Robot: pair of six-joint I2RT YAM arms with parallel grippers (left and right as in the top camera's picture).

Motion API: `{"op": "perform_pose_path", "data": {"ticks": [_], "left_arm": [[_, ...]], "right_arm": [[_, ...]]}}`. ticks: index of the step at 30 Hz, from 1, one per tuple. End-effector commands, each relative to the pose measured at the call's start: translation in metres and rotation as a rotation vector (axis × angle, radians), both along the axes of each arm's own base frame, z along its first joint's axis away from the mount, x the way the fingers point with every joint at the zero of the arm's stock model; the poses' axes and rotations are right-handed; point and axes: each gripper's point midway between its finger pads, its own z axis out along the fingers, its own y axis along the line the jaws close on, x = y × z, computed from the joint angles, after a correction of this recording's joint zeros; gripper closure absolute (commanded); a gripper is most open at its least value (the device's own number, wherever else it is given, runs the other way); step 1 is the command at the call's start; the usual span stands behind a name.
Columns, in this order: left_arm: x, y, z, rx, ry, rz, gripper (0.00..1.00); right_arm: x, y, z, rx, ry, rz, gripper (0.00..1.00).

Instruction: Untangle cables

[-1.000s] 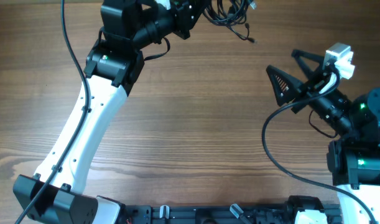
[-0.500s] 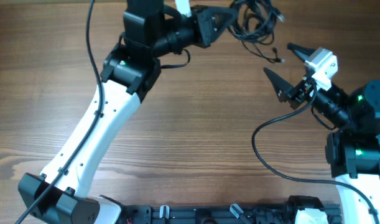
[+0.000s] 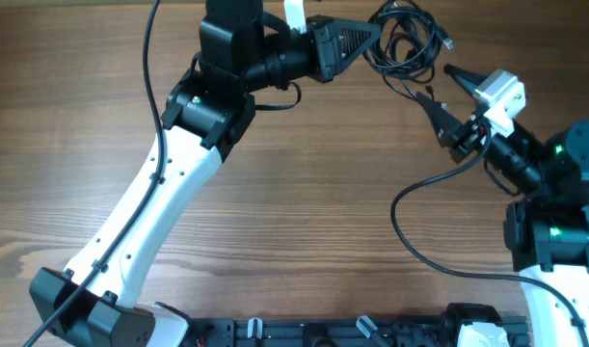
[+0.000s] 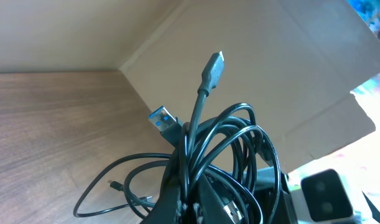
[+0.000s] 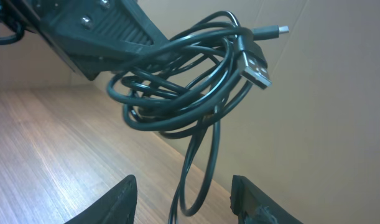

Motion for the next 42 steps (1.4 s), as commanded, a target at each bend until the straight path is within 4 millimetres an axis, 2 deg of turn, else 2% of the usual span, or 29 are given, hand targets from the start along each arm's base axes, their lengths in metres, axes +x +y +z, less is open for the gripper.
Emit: {"op": "perform_pose_path", "data": {"ticks": [1, 3, 5, 6, 7, 9, 13, 16, 21, 24, 28, 30, 33, 36, 37, 39, 40, 41, 42], "left_arm": [[-0.019, -0.004, 0.017, -0.021, -0.037, -0.056, 0.96], [-0.022, -0.008, 0.017, -0.023, -0.039, -0.068, 0.96], [-0.026, -0.012, 0.017, -0.024, -0.04, -0.08, 0.96], [-0.028, -0.013, 0.017, -0.024, -0.04, -0.084, 0.96], [-0.028, -0.014, 0.017, -0.023, -0.041, -0.086, 0.96], [-0.028, -0.014, 0.017, -0.019, -0.054, -0.086, 0.96], [-0.025, -0.013, 0.017, -0.014, -0.065, -0.068, 0.96], [-0.013, -0.008, 0.017, -0.009, -0.067, -0.002, 0.96], [0.007, 0.001, 0.016, 0.0, -0.067, 0.125, 0.96], [0.012, 0.006, 0.016, 0.002, -0.069, 0.157, 0.96], [0.027, 0.024, 0.016, 0.004, -0.068, 0.205, 0.96], [0.04, 0.042, 0.016, 0.006, -0.067, 0.25, 0.96], [0.046, 0.051, 0.016, 0.007, -0.067, 0.269, 0.96], [0.044, 0.051, 0.016, 0.005, -0.067, 0.246, 0.96], [0.042, 0.05, 0.016, 0.006, -0.071, 0.238, 0.96], [0.04, 0.048, 0.016, 0.028, -0.118, 0.215, 0.96], [0.038, 0.047, 0.016, 0.044, -0.152, 0.201, 0.96], [0.036, 0.046, 0.016, 0.062, -0.195, 0.182, 0.96], [0.034, 0.045, 0.016, 0.083, -0.237, 0.167, 0.96]], "right_arm": [[0.006, -0.002, 0.006, 0.0, -0.013, -0.014, 0.48], [0.008, -0.002, 0.005, 0.0, -0.011, -0.014, 0.49], [0.009, -0.002, 0.003, 0.001, -0.007, -0.014, 0.58], [0.009, -0.002, 0.004, 0.001, -0.008, -0.014, 0.7], [0.009, -0.002, 0.004, 0.0, -0.011, -0.014, 0.88], [0.009, -0.002, 0.005, 0.0, -0.015, -0.014, 0.96], [0.009, -0.002, 0.005, 0.021, 0.003, -0.013, 0.96], [0.005, 0.003, 0.005, 0.025, 0.006, 0.019, 0.96], [-0.012, 0.019, 0.004, 0.018, 0.005, 0.158, 0.96], [-0.013, 0.02, 0.002, 0.021, 0.021, 0.164, 0.96], [-0.013, 0.021, 0.001, 0.024, 0.028, 0.168, 0.96], [-0.013, 0.021, 0.001, 0.023, 0.027, 0.169, 0.96], [-0.013, 0.02, 0.001, 0.023, 0.027, 0.167, 0.96], [-0.008, 0.016, 0.0, 0.027, 0.036, 0.126, 0.96], [-0.002, 0.01, -0.001, 0.051, 0.059, 0.079, 0.94], [0.007, 0.0, -0.002, 0.105, 0.107, -0.002, 0.27], [0.009, -0.002, -0.002, 0.124, 0.123, -0.02, 0.09], [0.009, -0.002, -0.003, 0.13, 0.128, -0.022, 0.0], [0.009, -0.003, -0.003, 0.143, 0.141, -0.022, 0.0]]}}
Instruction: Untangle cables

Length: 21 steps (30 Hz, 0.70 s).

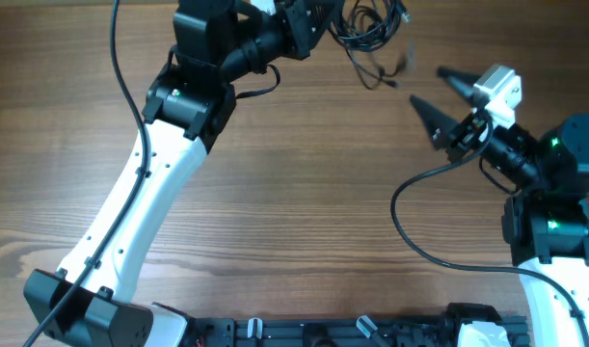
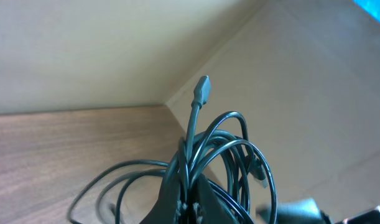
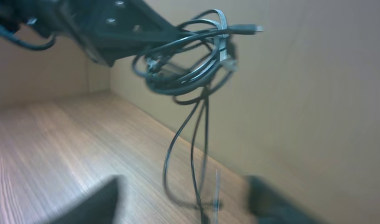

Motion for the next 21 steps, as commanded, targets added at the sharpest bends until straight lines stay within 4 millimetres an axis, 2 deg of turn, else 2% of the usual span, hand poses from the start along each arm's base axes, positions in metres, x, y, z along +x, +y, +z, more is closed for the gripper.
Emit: {"op": "perform_pose_path", "data": {"ticks": [1, 11, 18, 21], "left_arm": [[-0.014, 0.0, 0.015, 0.092, -0.203, -0.062, 0.96], [-0.02, -0.003, -0.007, 0.35, -0.463, -0.127, 0.96], [-0.047, -0.037, -0.009, 0.481, -0.742, -0.248, 0.96], [-0.05, -0.041, -0.009, 0.514, -0.813, -0.265, 0.96]], "right_arm": [[0.006, -0.006, 0.006, 0.067, 0.049, -0.055, 0.0], [0.006, -0.006, 0.003, 0.081, 0.078, -0.056, 0.01], [0.005, -0.006, -0.007, 0.122, 0.162, -0.061, 0.01], [0.005, -0.006, -0.007, 0.122, 0.162, -0.061, 0.0]]}}
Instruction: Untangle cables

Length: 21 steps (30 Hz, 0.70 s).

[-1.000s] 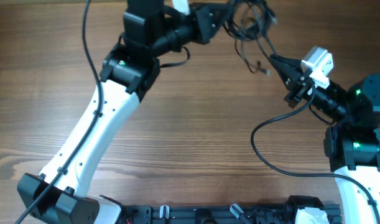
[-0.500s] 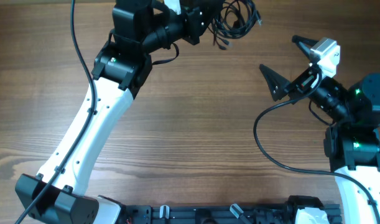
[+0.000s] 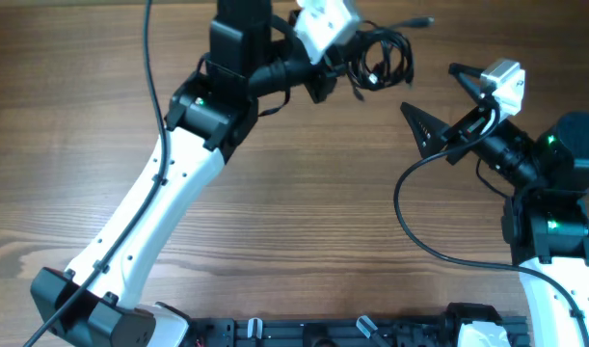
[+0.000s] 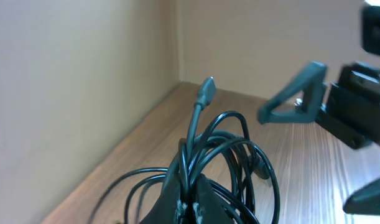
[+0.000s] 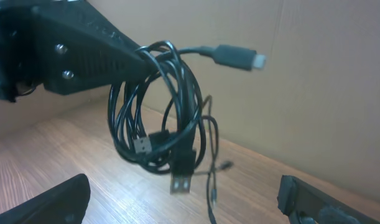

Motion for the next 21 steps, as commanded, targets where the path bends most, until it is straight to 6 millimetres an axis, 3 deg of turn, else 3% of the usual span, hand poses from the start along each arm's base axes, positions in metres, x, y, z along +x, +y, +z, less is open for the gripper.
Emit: {"op": "perform_pose_path", "data": {"ticks": [1, 7, 16, 21], "left_arm": [[-0.01, 0.001, 0.017, 0.035, -0.161, -0.04, 0.96], [-0.012, 0.002, 0.018, 0.052, -0.195, -0.048, 0.96], [-0.018, 0.006, 0.015, 0.142, -0.328, -0.083, 0.96], [-0.018, 0.006, 0.015, 0.143, -0.331, -0.083, 0.96]], "right_arm": [[0.002, -0.001, 0.007, 0.012, -0.003, -0.012, 0.0], [0.004, -0.004, 0.007, 0.01, -0.001, -0.034, 0.0], [0.024, -0.039, -0.003, -0.002, 0.041, -0.269, 0.0], [0.022, -0.036, -0.003, -0.002, 0.039, -0.25, 0.0]]}}
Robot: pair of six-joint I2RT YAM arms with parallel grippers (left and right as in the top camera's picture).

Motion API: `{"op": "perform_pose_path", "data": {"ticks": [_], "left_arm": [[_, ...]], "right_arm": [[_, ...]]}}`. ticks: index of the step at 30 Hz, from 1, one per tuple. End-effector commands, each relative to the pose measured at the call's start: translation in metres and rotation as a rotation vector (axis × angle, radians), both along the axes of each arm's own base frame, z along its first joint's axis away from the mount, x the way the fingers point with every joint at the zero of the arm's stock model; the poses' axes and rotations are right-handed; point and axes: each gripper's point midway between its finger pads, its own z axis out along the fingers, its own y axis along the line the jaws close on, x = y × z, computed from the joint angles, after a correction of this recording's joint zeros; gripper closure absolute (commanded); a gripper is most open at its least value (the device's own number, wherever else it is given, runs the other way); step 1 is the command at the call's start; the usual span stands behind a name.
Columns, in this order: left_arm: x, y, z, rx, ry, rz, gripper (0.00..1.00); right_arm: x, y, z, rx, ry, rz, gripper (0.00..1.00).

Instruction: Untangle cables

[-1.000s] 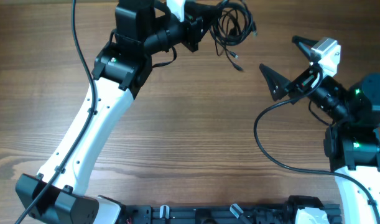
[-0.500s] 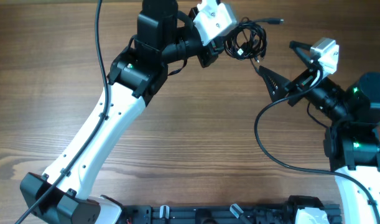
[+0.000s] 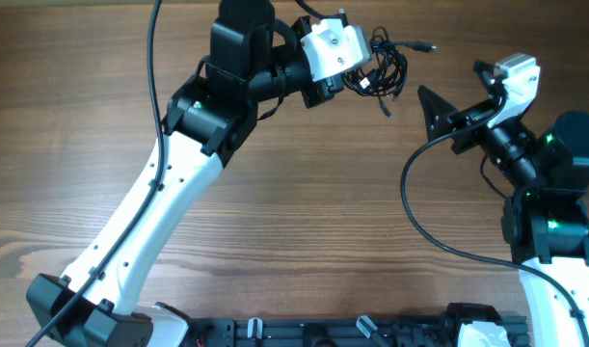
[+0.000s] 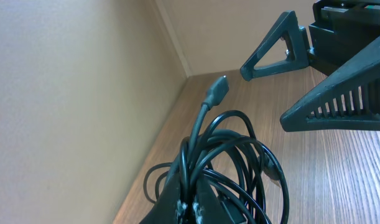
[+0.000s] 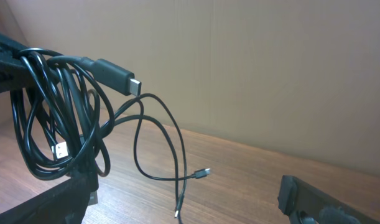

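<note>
A tangled bundle of black cables (image 3: 383, 73) hangs above the wooden table near its far edge, with my left gripper (image 3: 354, 83) shut on it. In the left wrist view the fingers (image 4: 177, 202) pinch several loops (image 4: 239, 158) and one plug (image 4: 217, 94) sticks up. My right gripper (image 3: 456, 89) stands open to the right of the bundle, apart from it. From the right wrist the bundle (image 5: 56, 127) is at the left, a plug (image 5: 118, 75) points right, and two thin loose ends (image 5: 180, 186) dangle down to the table. My right gripper (image 5: 190, 208) holds nothing.
Cardboard walls (image 5: 252, 68) close off the far side of the table (image 3: 304, 212). The right arm's own black lead (image 3: 414, 226) loops over the table beside its base. The left arm (image 3: 169, 193) stretches across the left half.
The held bundle has turned and sits slightly lower in the overhead view. My right gripper has shifted a little towards the far right, still open; from its wrist view, the bundle now lies further left.
My left gripper held the bundle at the far edge, close to the open right gripper. Then it held the bundle further left, away from the right gripper. Then it was back nearer the right gripper, where it hangs now, still held.
</note>
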Motion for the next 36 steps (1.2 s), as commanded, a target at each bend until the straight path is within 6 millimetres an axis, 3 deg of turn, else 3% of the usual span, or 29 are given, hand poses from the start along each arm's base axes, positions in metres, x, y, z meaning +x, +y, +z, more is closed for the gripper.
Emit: {"op": "perform_pose_path", "data": {"ticks": [1, 6, 12, 19, 23, 29, 31, 32, 36], "left_arm": [[-0.009, 0.004, 0.018, -0.002, -0.08, -0.021, 0.96], [-0.012, 0.003, 0.017, 0.008, -0.094, -0.036, 0.96], [-0.038, -0.007, 0.022, -0.035, -0.072, -0.192, 0.96], [-0.066, -0.011, 0.028, -0.087, -0.026, -0.35, 0.96], [-0.07, -0.012, 0.029, -0.094, -0.026, -0.373, 0.96], [-0.098, -0.012, 0.033, -0.13, 0.002, -0.534, 0.96], [-0.1, -0.011, 0.032, -0.128, 0.018, -0.54, 0.96], [-0.1, -0.011, 0.029, -0.124, 0.036, -0.539, 0.96], [-0.1, -0.011, 0.029, -0.123, 0.038, -0.537, 0.96]], "right_arm": [[0.002, -0.002, 0.009, 0.01, -0.013, -0.017, 0.0], [0.003, -0.005, 0.009, 0.007, -0.015, -0.031, 0.0], [0.001, -0.001, 0.01, 0.01, -0.019, -0.007, 0.0], [-0.018, 0.032, 0.02, -0.057, -0.114, 0.227, 0.0], [-0.031, 0.046, 0.022, -0.078, -0.15, 0.34, 0.0], [-0.026, 0.042, 0.033, -0.045, -0.169, 0.303, 0.0], [-0.015, 0.029, 0.035, -0.006, -0.144, 0.205, 0.0], [-0.005, 0.014, 0.034, 0.036, -0.112, 0.091, 0.0], [0.004, -0.003, 0.032, 0.059, -0.088, -0.024, 0.0]]}}
